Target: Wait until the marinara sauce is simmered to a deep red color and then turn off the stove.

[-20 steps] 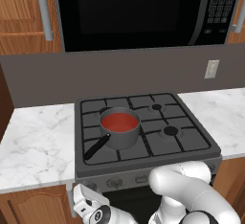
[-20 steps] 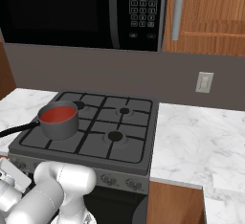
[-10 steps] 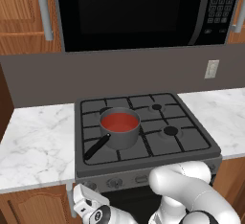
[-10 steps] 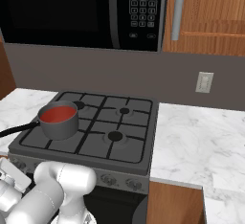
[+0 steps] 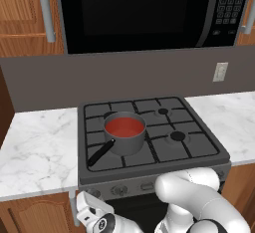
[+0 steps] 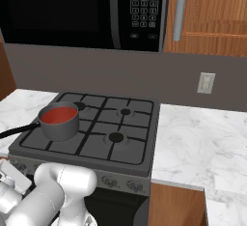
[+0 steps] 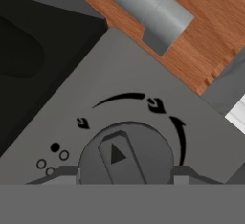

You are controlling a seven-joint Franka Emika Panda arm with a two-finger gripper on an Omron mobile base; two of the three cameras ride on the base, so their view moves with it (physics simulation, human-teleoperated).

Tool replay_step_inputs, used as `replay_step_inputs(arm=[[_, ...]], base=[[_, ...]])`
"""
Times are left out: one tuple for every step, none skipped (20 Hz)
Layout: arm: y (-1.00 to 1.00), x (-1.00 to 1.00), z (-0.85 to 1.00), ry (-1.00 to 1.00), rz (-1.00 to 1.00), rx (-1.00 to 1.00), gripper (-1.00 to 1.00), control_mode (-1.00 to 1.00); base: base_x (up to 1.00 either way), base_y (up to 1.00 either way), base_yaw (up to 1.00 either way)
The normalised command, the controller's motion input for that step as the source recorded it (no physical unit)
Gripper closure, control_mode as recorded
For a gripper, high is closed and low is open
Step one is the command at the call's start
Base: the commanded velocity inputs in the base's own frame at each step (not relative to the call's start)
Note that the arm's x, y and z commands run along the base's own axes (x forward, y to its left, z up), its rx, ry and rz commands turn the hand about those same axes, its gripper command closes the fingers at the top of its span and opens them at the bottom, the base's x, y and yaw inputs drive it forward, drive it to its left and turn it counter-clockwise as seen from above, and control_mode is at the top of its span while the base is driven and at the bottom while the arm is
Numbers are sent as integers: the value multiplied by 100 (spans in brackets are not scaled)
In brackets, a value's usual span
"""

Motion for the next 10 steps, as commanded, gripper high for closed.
replay_step_inputs(arm=[[0, 0, -23, 0, 0, 9, 100, -100], [0, 0, -27, 0, 0, 14, 100, -100], [-1, 0, -24, 0, 0, 16, 100, -100], [0, 0, -10, 0, 0, 14, 100, -100], [-1, 0, -10, 0, 0, 15, 100, -100], [-7, 0, -8, 0, 0, 18, 100, -100], [-7, 0, -5, 0, 0, 17, 100, -100], [-8, 0, -2, 0, 0, 19, 100, -100], [-6, 0, -5, 0, 0, 19, 100, -100], [-5, 0, -1, 0, 0, 19, 100, -100]], base=[[0, 0, 0], [0, 0, 0], [0, 0, 0], [0, 0, 0], [0, 0, 0], [0, 0, 0], [0, 0, 0], [0, 0, 0], [0, 0, 0], [0, 0, 0]])
